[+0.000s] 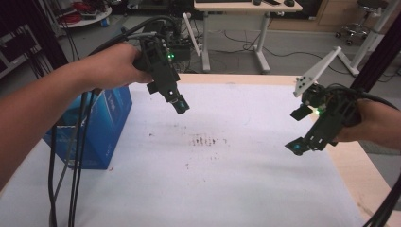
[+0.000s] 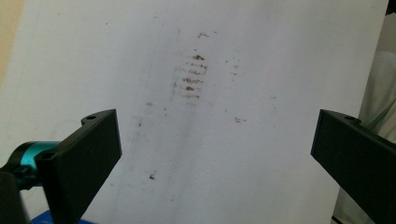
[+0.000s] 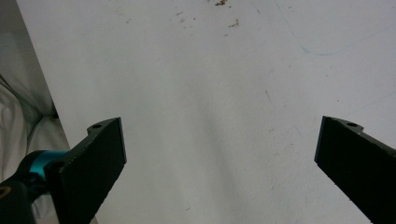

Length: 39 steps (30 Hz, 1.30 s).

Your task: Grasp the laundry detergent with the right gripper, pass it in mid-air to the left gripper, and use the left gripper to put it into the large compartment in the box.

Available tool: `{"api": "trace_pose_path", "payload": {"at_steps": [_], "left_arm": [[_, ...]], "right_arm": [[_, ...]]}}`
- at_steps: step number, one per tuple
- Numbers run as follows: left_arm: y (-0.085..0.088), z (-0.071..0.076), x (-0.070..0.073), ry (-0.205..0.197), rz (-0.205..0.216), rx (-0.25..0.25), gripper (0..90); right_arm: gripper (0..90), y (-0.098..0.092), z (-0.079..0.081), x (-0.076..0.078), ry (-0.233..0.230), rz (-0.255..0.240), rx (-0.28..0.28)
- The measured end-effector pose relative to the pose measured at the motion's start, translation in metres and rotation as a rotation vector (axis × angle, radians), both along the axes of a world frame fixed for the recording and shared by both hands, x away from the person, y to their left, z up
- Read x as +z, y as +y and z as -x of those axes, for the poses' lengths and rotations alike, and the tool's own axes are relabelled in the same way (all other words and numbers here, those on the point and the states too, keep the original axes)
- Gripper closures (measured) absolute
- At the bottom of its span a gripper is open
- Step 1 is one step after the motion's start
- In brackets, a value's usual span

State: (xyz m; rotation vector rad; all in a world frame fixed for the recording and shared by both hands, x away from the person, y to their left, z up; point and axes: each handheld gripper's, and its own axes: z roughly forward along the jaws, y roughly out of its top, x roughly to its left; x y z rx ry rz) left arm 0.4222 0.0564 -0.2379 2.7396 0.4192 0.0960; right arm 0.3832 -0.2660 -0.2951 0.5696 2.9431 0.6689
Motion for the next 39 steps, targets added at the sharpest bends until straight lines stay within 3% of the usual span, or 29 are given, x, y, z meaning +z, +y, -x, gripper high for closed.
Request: {"api": "trace_pose_path", "payload": {"at_steps": [7, 17, 30, 39], "left_arm": [[-0.013, 0.002, -0.023, 0.021, -0.021, -0.023, 1.7], [-0.023, 0.003, -0.040, 0.038, -0.036, -0.040, 1.7], [-0.025, 0.005, -0.052, 0.056, -0.035, -0.036, 1.7], [-0.027, 0.006, -0.052, 0.056, -0.033, -0.045, 1.7]], "right_arm": [[1.3, 0.004, -0.001, -0.004, 0.006, 0.004, 0.005], [1.3, 0.007, -0.001, -0.007, 0.009, 0.005, 0.012], [1.3, 0.009, -0.001, -0.011, 0.015, 0.004, 0.015], [1.3, 0.008, 0.001, -0.011, 0.009, -0.002, 0.008]]}}
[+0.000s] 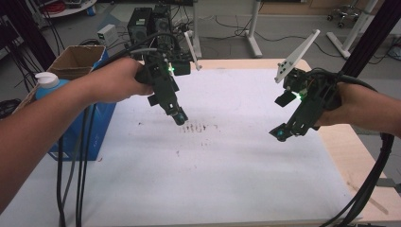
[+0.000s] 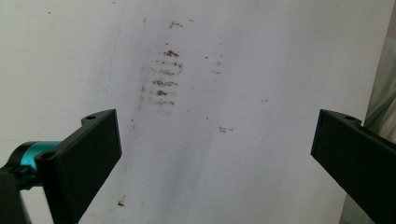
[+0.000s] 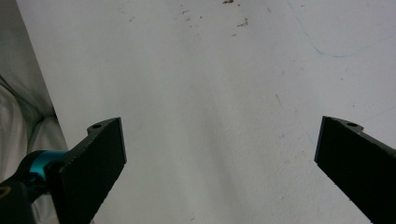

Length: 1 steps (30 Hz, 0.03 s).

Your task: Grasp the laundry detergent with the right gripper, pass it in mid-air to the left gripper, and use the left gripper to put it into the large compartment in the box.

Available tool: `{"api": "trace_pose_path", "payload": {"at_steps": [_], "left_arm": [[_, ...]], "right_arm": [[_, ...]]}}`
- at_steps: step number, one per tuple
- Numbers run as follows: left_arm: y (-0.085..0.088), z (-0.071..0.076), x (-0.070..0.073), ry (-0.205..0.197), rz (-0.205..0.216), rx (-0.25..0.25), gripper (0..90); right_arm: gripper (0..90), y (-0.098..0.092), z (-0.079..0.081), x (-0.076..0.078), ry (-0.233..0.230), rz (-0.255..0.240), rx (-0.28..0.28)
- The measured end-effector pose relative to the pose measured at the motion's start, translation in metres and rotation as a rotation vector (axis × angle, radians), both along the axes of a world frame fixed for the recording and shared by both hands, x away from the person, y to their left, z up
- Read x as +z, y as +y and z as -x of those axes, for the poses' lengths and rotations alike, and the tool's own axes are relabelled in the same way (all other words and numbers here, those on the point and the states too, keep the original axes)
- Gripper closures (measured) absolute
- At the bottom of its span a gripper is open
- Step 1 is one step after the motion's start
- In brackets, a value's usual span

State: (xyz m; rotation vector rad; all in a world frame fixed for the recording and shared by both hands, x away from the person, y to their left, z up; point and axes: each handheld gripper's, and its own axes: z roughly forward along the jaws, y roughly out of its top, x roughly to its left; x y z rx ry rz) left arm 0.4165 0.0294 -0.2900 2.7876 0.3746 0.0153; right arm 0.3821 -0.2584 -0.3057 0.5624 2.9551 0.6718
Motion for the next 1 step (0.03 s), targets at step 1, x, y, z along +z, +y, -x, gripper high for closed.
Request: {"api": "trace_pose_path", "payload": {"at_steps": [1], "left_arm": [[0.0000, -0.0001, 0.0000, 0.001, -0.002, 0.001, 1.7]], "right_arm": [[1.3, -0.0002, -0.0003, 0.0000, -0.004, -0.004, 0.006]]}}
